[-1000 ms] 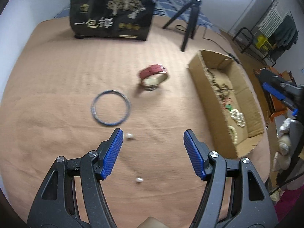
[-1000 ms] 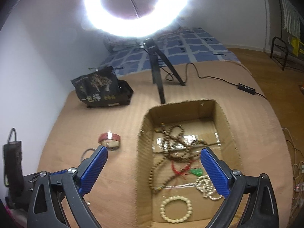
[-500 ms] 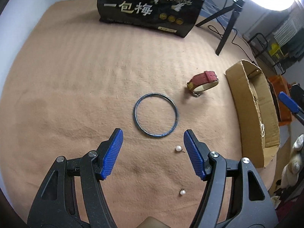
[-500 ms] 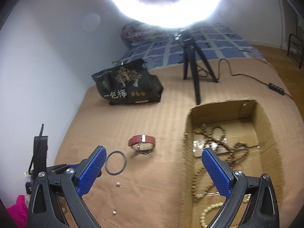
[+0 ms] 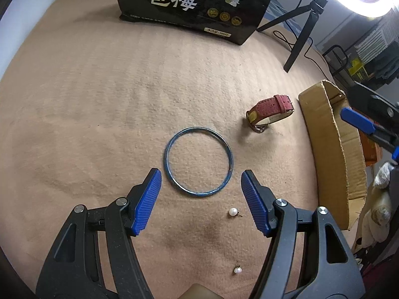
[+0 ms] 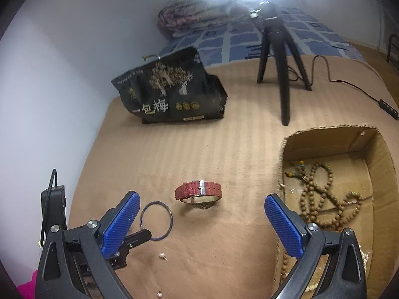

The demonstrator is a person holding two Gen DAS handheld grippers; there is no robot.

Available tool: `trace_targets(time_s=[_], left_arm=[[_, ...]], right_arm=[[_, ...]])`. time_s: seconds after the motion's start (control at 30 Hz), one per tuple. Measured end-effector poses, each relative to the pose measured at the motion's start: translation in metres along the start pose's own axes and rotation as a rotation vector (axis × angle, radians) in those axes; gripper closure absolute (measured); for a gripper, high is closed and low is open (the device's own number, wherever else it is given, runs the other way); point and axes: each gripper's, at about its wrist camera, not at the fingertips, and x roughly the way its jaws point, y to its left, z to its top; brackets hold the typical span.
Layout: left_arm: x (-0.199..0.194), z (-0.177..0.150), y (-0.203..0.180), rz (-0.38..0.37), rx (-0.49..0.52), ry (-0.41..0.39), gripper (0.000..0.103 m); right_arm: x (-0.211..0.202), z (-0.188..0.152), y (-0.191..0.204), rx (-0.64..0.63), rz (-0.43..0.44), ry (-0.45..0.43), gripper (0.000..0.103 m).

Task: Organize jewelry
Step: 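Move the left tool toward the blue bangle while the right tool approaches the red watch, then grasp the blue bangle with the left tool while the right tool grasps the red watch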

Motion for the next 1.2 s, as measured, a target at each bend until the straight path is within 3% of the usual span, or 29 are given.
trace_targets(time_s=[0.33,0.63,0.97,1.2], left_arm=[[0.016,-0.001,-0.014,0.069,0.047,0.006,0.033],[0.029,0.007,-0.02,0.126,0.045,0.001,0.028],[0.037,0.014,-0.017,0.166,0.056,-0.013,0.027],[0.032,0.013,-0.008,0.18,0.044,-0.018,0.042]], right_arm=[[0.04,0.009,0.016,-0.033,-0.018,0.091,0.01],[0.053,0.007,0.018,-0.054,-0.033,0.106,0.011],[0.058,0.008,0.025,-0.109,-0.054,0.137,0.024],[0.071,0.006,0.026,-0.143,-0.081,0.175,0.025]])
